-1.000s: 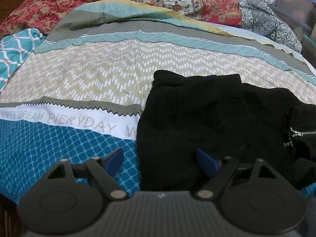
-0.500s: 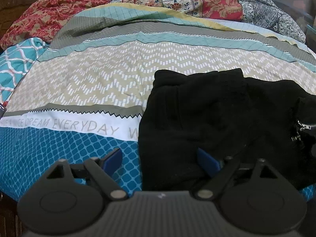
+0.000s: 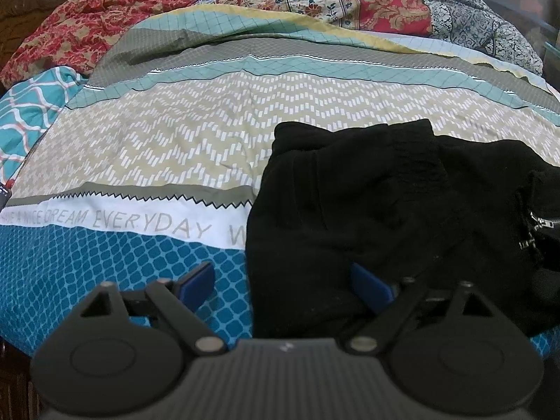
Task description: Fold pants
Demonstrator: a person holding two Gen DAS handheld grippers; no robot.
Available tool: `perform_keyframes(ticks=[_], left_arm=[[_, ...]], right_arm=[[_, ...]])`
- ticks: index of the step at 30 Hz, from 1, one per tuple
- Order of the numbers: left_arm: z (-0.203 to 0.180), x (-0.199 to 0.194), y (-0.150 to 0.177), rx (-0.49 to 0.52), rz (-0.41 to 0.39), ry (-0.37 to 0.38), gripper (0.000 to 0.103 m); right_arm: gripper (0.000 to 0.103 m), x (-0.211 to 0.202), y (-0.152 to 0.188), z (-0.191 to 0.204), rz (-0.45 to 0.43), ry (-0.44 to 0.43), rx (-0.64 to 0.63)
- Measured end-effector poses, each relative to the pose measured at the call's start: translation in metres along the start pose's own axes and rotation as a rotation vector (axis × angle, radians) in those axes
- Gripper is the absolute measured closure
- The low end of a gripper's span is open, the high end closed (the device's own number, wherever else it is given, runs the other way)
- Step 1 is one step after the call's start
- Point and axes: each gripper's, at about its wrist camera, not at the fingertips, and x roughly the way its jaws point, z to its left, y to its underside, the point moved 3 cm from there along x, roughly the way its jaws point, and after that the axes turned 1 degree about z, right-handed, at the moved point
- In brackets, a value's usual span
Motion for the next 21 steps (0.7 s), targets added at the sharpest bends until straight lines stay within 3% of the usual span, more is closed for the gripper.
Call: perform_keyframes(ticks=[7,11,16,21], left_arm=[[0.001,-0.001,0.000,-0.011,-0.002,0.013,0.014],[0.003,0.000,0.001,-0.021,-0.004,0.027,0.014],[0.007,0.001,0.001,-0.034,-0.005,0.046,0.013],[0.009,0.002,0.002,-0.051,-0.006,0.059,0.011]], right_arm=[[0.037,0.027,-0.028,0.021,-0.008,-0.029,-0.019],[0.032,0.052,-0.038,0.029,0.010,0.006,-0.022],[0.028,0.085,-0.037,0.029,0.100,0.054,0.008],[0.023,0.096,-0.038,0.039,0.115,0.083,-0.009]])
